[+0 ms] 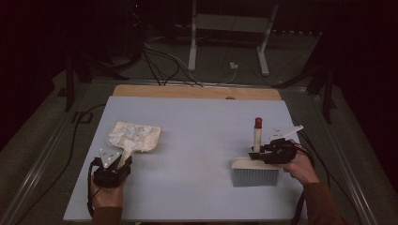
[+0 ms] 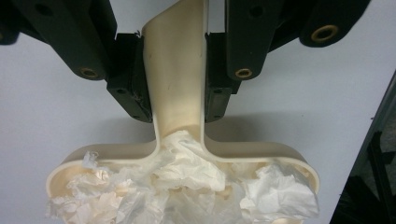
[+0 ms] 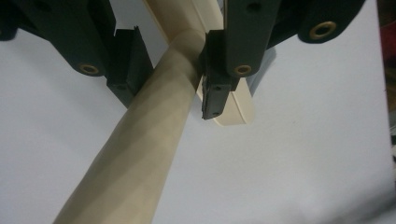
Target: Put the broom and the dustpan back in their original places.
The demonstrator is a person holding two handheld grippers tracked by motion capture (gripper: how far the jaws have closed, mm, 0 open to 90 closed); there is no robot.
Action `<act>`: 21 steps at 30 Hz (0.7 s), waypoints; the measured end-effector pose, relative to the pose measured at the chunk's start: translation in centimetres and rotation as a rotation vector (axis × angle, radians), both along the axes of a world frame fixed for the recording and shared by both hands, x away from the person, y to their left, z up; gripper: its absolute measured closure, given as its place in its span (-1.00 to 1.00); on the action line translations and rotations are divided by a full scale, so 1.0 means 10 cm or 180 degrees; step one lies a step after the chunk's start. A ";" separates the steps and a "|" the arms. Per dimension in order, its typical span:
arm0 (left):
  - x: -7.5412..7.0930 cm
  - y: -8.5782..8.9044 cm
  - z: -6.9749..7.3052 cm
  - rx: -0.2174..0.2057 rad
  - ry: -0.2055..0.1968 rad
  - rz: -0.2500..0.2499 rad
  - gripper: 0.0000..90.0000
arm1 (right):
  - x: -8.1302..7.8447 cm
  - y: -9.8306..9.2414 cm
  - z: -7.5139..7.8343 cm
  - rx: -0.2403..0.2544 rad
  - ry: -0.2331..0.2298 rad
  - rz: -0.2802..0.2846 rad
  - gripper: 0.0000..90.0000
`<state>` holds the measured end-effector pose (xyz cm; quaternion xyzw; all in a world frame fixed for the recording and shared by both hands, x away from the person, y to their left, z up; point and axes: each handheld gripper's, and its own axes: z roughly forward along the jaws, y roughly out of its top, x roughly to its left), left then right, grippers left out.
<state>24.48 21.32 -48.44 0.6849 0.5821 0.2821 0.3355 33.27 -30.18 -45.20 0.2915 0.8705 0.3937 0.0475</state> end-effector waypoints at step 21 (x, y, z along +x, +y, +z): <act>0.07 -0.12 -0.14 0.0072 0.0056 0.0055 0.48 | 0.20 0.07 -0.17 -0.0283 -0.0008 -0.0543 0.35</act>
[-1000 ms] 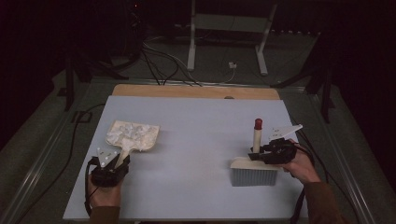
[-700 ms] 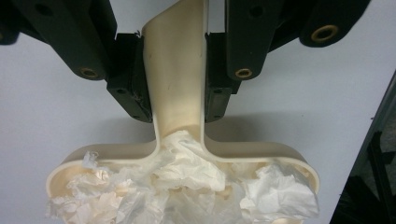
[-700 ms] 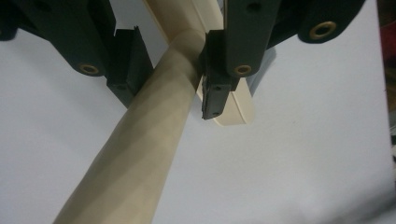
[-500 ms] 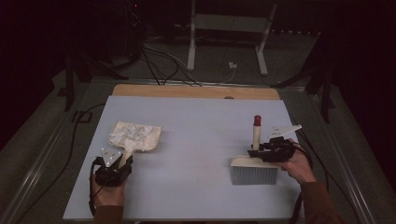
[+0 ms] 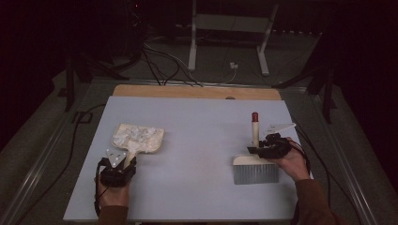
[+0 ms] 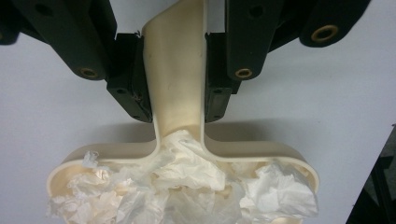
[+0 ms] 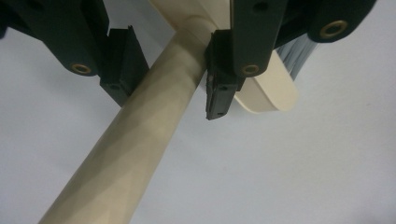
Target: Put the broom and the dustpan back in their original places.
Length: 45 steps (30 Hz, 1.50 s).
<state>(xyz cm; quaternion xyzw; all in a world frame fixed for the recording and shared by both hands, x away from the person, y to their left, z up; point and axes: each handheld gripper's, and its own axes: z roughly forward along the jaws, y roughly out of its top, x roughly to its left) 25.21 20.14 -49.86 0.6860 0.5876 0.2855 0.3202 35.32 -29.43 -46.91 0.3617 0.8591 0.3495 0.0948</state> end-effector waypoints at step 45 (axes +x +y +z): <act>0.22 -0.24 -0.25 0.0126 0.0180 0.0157 0.47 | 0.24 0.06 -0.36 -0.0278 0.0285 -0.0961 0.37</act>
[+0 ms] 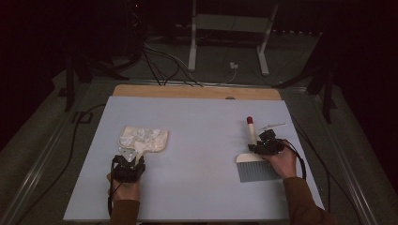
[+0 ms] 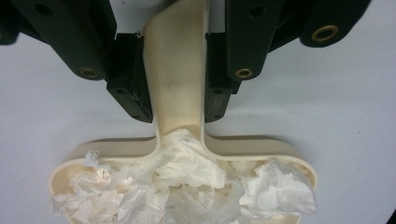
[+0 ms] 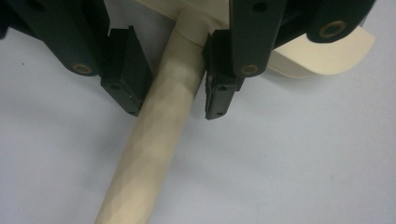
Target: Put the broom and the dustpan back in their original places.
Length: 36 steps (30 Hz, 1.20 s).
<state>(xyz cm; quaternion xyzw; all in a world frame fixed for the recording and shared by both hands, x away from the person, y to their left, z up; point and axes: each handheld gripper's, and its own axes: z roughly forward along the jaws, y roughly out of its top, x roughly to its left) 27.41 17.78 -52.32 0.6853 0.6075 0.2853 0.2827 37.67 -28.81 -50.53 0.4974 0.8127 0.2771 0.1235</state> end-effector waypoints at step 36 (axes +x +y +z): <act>-0.05 0.08 0.13 -0.0409 -0.0112 -0.0260 0.00 | -0.06 0.00 0.07 0.0205 -0.0241 -0.0240 -0.65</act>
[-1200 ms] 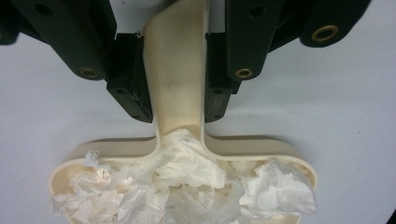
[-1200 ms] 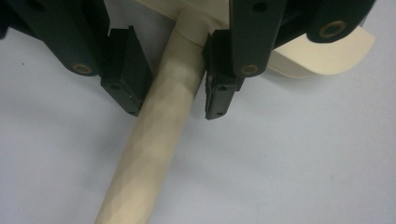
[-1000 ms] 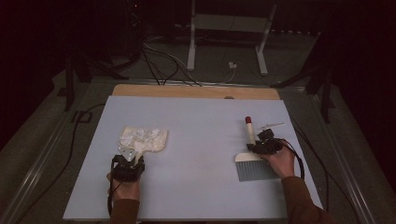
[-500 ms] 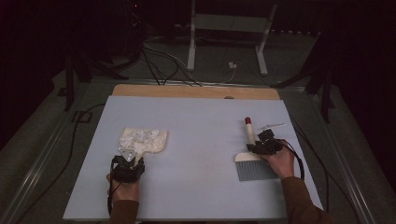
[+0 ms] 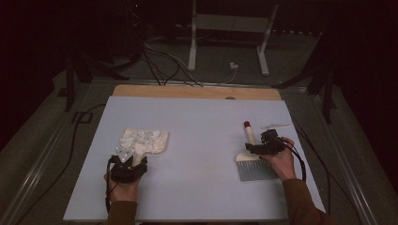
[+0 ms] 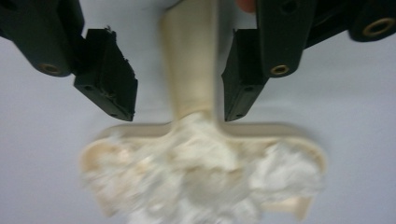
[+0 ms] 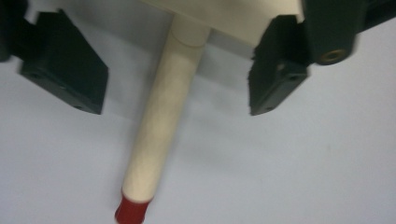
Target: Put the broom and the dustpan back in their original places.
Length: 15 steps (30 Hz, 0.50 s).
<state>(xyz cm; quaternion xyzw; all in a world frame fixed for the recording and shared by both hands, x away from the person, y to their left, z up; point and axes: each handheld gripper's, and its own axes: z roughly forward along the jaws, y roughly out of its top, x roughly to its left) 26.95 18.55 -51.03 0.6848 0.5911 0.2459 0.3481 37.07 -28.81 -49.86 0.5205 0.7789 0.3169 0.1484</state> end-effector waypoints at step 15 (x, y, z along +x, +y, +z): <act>0.00 0.15 0.43 -0.0256 -0.0466 -0.0524 -0.62 | -0.18 -0.01 0.14 0.0138 -0.0413 0.0139 -0.98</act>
